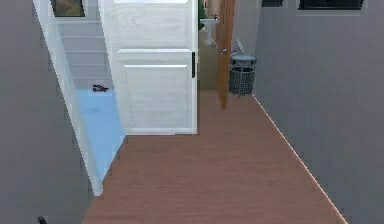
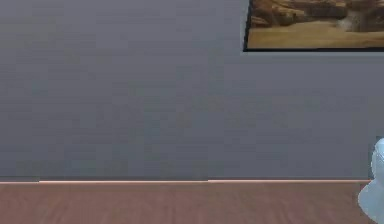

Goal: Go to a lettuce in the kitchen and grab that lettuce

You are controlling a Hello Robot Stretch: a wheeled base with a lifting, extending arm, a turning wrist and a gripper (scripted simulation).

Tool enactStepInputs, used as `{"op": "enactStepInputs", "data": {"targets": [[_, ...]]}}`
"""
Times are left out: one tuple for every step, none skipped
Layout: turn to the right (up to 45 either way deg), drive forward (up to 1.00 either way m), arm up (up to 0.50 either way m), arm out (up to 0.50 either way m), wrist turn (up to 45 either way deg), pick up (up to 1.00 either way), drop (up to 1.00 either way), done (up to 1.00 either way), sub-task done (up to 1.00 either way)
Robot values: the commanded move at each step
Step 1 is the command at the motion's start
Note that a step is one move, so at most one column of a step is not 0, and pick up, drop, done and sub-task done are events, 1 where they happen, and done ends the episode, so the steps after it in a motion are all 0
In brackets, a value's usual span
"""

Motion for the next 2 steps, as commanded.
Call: {"op": "enactStepInputs", "data": {"targets": [[0.0, 0.55, 0.00, 0.00, 0.0, 0.00, 0.00, 0.00, 0.00], [-18.0, 0.00, 0.00, 0.00, 0.0, 0.00, 0.00, 0.00, 0.00]]}}
